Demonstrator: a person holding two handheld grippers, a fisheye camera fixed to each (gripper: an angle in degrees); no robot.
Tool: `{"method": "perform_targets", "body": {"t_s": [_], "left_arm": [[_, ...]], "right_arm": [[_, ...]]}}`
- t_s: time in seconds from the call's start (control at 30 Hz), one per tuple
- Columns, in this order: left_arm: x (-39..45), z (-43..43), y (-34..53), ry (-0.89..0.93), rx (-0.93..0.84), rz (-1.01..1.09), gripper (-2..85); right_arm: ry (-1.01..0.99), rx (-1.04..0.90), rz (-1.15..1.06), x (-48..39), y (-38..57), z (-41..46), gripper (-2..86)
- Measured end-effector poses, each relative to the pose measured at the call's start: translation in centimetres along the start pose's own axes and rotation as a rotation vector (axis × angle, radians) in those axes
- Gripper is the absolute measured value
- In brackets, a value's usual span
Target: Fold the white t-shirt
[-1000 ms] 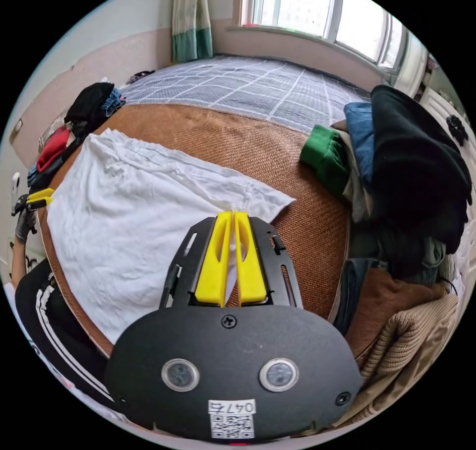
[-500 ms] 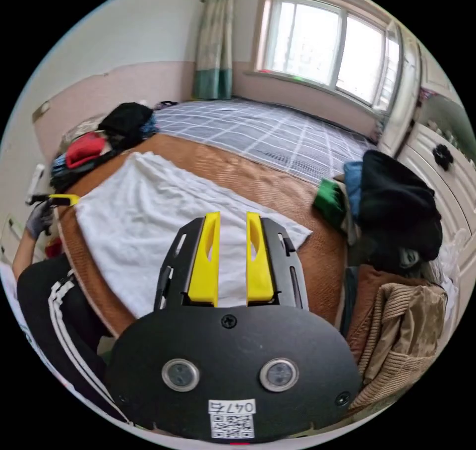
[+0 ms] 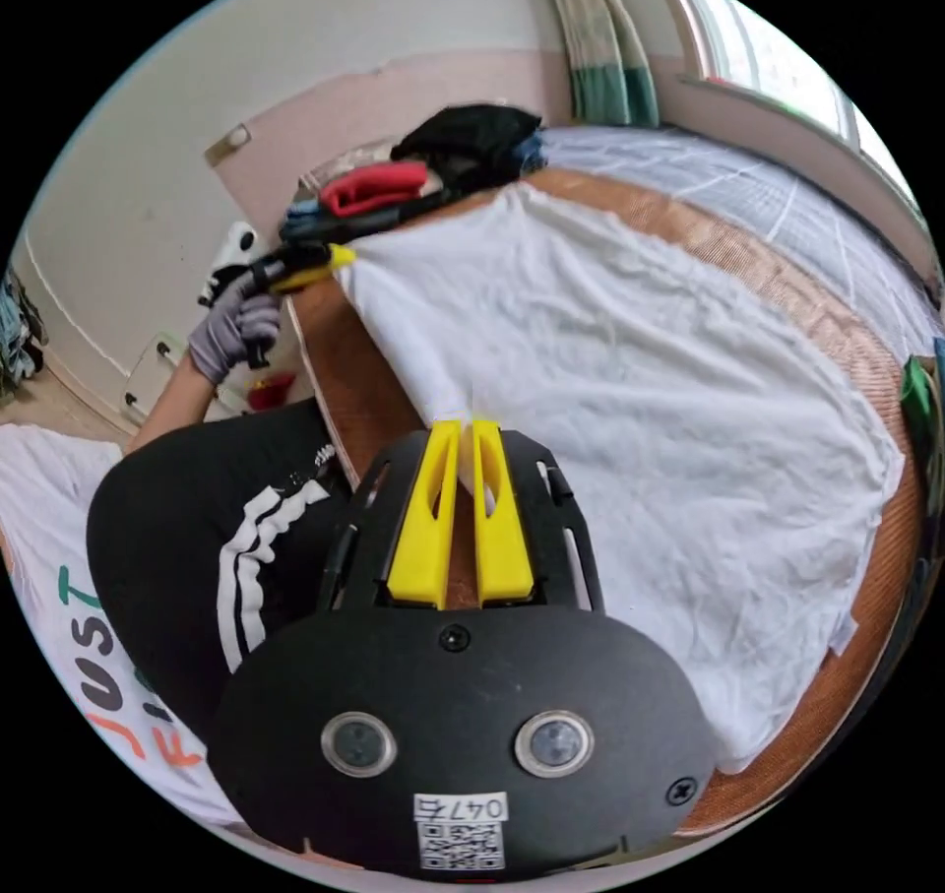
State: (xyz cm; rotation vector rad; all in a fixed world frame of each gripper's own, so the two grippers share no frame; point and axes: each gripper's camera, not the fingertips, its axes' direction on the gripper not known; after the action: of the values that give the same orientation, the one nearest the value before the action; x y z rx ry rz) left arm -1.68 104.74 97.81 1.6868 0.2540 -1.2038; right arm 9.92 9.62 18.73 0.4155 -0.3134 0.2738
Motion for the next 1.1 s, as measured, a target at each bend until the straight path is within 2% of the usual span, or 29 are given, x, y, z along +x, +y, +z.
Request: {"method": "perform_targets", "body": {"t_s": [0.1, 0.23, 0.27, 0.4, 0.47, 0.6, 0.67, 0.77, 0.9, 0.97, 1.1], "left_arm": [[0.8, -3.8, 0.0, -0.034, 0.009, -0.010, -0.8], [0.6, -8.0, 0.3, -0.025, 0.024, -0.068, -0.8], [1.0, -8.8, 0.0, -0.021, 0.027, -0.070, -0.8], [3.3, -9.5, -2.2, 0.018, 0.040, -0.053, -0.8], [6.1, -9.3, -4.3, 0.027, 0.045, -0.026, -0.7], [11.2, -8.3, -7.7, 0.042, 0.049, 0.012, -0.7], [15.6, -7.4, -10.2, 0.065, 0.052, 0.048, -0.8], [22.9, -5.1, -14.0, 0.077, 0.028, 0.136, -0.8], [34.4, 0.7, -19.1, 0.069, -0.059, 0.294, -0.7], [43.9, 7.4, -21.8, 0.057, -0.168, 0.420, -0.7], [59.1, 20.8, -22.7, 0.051, -0.401, 0.653, -0.3]], "right_arm": [[-0.062, 0.013, 0.016, -1.3, 0.7, 0.7, -0.5], [-0.132, -0.102, -0.104, -3.2, -0.5, 0.1, -0.3], [-0.125, -0.066, -0.119, -2.7, -1.4, -1.3, -0.3], [0.041, 0.107, -0.080, 1.0, -5.5, -5.1, -0.9], [0.123, 0.065, -0.041, 3.9, -9.1, -4.0, -1.1], [0.127, -0.057, 0.012, 6.9, -12.5, 0.6, -1.1], [0.210, -0.116, 0.028, 7.5, -12.5, 3.2, -0.8], [0.188, -0.060, 0.050, 7.0, -11.0, 1.5, -0.8], [0.150, 0.126, 0.062, 5.4, -5.7, -4.7, -0.8], [0.152, 0.256, 0.138, 5.6, -0.3, -9.2, -0.9], [0.216, 0.379, 0.295, 6.2, 9.1, -14.4, -1.1]]}}
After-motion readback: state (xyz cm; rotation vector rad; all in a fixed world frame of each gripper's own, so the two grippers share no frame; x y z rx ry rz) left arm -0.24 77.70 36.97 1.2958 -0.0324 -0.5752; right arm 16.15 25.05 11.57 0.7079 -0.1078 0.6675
